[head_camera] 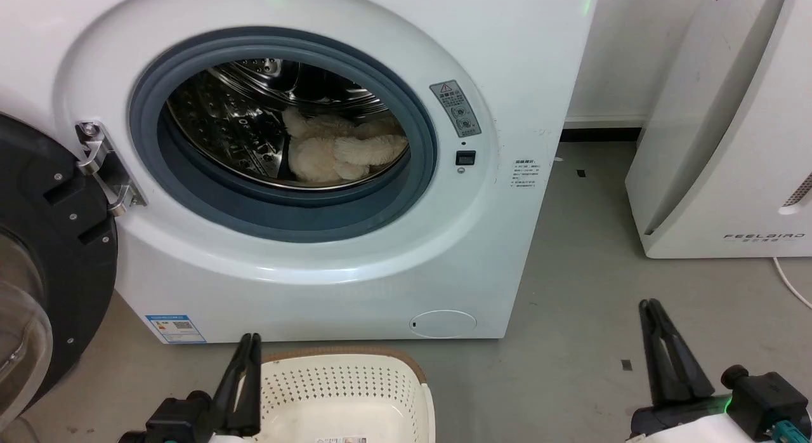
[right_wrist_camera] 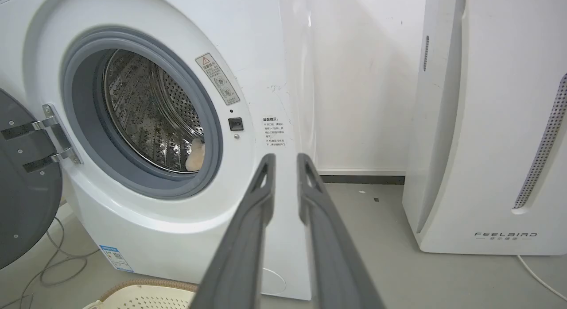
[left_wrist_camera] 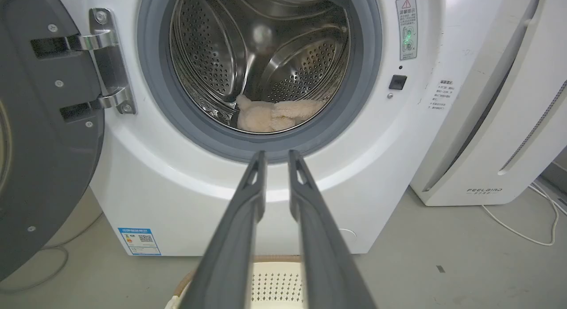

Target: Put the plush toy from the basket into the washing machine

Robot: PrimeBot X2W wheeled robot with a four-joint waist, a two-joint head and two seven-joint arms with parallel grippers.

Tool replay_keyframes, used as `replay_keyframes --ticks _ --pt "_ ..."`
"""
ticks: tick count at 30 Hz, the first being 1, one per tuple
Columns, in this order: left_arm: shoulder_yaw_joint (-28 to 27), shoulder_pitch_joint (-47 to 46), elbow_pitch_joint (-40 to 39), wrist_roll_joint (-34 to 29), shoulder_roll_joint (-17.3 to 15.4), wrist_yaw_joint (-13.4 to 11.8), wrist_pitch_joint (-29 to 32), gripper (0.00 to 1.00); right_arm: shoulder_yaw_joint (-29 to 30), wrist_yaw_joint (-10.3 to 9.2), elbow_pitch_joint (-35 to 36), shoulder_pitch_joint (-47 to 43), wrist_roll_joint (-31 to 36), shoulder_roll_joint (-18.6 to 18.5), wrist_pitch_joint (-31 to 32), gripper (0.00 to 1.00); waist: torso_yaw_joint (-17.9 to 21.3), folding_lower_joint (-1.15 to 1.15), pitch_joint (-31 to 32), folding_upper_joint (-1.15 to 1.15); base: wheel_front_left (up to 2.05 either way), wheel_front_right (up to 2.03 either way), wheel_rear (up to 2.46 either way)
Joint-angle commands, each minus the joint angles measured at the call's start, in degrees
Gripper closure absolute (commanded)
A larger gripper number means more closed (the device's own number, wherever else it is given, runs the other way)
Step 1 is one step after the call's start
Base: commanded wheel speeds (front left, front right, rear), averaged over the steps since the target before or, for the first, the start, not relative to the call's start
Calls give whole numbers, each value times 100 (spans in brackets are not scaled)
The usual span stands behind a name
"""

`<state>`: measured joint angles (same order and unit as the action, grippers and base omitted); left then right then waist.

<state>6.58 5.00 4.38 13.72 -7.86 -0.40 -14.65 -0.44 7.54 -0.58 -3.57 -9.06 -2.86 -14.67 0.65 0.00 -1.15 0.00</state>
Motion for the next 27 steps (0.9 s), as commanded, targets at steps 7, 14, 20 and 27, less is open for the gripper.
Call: replay_keyframes --ticks 7,14,20,27 --pt "-32 -25 -22 -70 25 2 75 100 3 0 3 18 46 0 75 100 -3 0 6 0 0 0 0" --pt "-69 -53 -47 -147 53 4 157 100 6 -1 6 38 97 0 157 100 -7 0 12 0 0 0 0" --pt "-101 -77 -68 -212 77 6 227 100 8 -1 9 55 140 0 227 100 -10 0 18 0 0 0 0" --pt "-138 -105 -92 -289 105 8 309 100 10 -1 12 75 191 0 309 100 -14 0 24 0 0 0 0"
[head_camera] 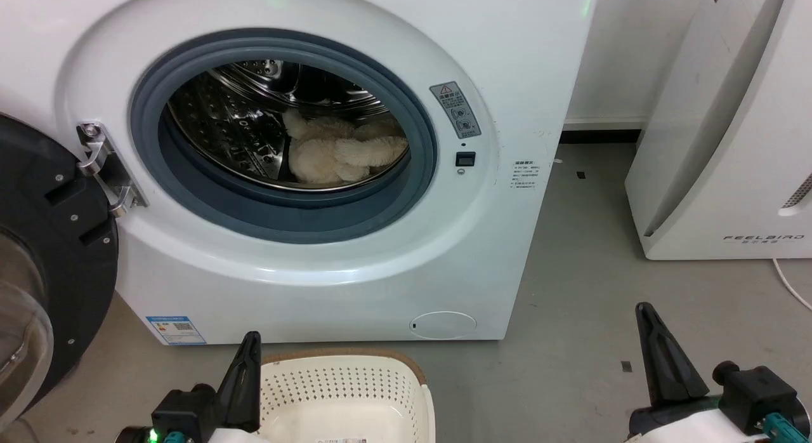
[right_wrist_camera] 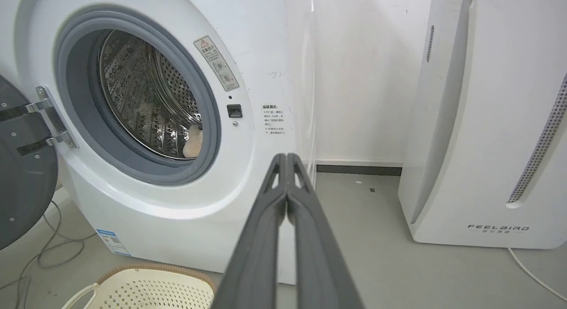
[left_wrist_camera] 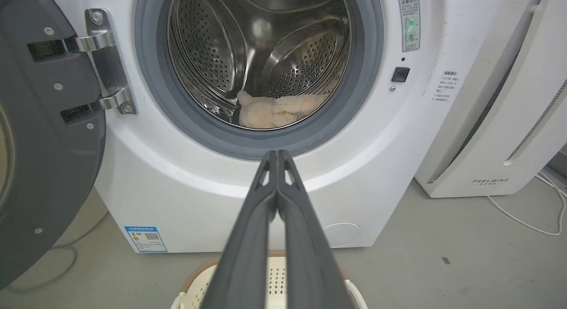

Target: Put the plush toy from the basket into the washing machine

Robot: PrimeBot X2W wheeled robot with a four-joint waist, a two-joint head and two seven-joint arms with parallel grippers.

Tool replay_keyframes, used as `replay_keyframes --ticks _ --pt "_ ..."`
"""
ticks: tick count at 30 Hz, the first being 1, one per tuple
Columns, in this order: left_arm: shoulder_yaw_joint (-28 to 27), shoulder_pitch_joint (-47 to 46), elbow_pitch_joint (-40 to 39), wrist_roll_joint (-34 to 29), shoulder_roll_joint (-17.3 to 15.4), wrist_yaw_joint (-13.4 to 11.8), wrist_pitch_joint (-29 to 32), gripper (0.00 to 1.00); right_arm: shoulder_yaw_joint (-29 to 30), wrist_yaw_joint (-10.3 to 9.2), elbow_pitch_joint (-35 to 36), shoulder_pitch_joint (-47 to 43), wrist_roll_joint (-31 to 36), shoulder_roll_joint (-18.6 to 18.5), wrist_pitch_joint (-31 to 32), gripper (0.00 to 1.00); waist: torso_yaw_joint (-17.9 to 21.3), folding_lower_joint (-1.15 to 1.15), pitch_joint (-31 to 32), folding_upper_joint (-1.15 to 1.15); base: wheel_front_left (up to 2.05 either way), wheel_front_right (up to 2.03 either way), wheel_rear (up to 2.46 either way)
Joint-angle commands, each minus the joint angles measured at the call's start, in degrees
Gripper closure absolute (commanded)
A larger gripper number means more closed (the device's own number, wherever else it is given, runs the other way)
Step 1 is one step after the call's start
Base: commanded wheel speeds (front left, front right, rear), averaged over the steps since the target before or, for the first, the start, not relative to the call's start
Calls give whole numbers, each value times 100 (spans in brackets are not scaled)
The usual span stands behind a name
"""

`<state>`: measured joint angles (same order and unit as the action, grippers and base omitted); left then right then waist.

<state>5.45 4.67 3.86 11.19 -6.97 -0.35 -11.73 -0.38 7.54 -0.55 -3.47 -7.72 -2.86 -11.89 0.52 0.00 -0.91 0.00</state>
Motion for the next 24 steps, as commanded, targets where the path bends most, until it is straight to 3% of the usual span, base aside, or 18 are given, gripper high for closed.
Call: replay_keyframes --ticks 1,24 --pt "-31 -77 -44 -47 20 3 28 100 4 -1 10 69 64 0 43 100 -1 0 1 0 0 0 0" --pt "-152 -169 -125 -299 112 11 297 100 12 -2 21 134 231 -1 313 100 -13 0 22 0 0 0 0"
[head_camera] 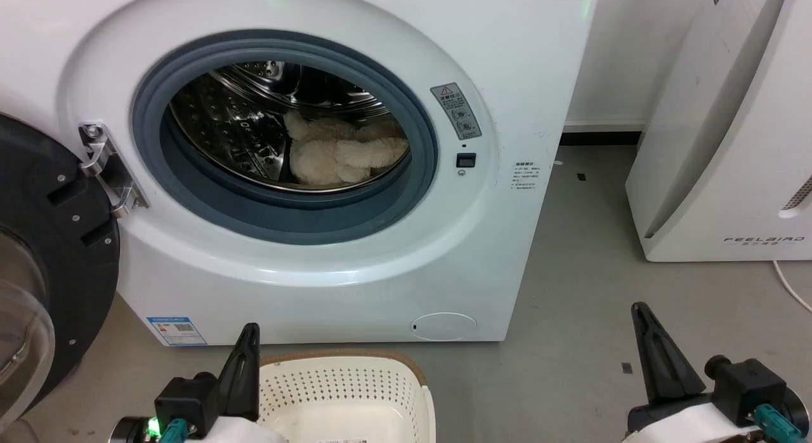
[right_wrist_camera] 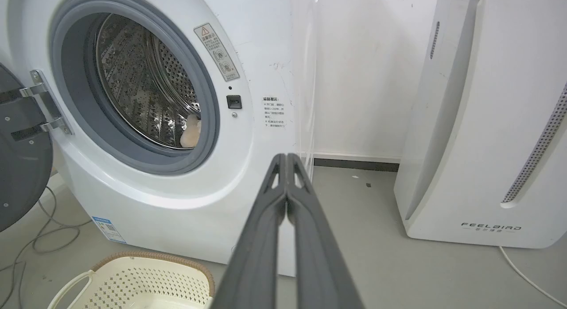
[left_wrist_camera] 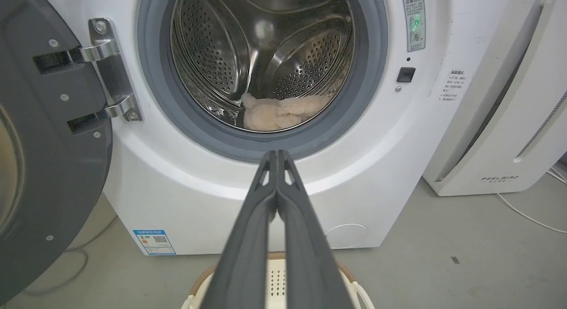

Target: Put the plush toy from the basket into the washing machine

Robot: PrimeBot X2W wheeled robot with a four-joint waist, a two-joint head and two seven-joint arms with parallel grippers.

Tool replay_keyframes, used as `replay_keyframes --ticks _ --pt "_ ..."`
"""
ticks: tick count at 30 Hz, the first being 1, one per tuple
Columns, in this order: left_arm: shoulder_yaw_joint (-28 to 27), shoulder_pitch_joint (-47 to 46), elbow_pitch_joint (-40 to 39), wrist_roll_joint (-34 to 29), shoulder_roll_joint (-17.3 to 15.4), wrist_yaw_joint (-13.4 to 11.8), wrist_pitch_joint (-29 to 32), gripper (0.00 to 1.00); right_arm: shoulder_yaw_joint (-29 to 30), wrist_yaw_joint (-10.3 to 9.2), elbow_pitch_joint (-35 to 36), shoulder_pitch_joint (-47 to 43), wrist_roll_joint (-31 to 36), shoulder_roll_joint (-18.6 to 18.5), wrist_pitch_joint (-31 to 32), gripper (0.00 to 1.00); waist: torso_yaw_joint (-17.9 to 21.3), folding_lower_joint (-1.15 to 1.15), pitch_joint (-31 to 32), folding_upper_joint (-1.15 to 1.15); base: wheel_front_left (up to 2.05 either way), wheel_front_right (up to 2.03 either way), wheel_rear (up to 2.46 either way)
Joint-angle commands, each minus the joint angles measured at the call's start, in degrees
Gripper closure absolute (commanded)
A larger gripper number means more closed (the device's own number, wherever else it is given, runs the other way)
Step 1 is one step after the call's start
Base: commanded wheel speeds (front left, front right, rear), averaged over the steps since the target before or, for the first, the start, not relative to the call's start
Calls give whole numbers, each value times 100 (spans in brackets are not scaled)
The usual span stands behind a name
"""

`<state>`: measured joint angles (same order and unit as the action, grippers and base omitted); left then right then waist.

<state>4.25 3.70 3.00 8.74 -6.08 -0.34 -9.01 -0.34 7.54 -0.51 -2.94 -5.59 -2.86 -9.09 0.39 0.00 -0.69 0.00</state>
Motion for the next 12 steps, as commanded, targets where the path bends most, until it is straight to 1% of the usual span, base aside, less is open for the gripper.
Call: replay_keyframes --ticks 1,12 --pt "-36 -75 -42 -65 26 10 38 100 8 -2 17 84 25 -1 44 100 -1 0 1 0 0 0 0" --pt "-94 -119 -81 -186 70 13 167 100 12 -3 22 115 104 -1 173 100 -7 0 11 0 0 0 0"
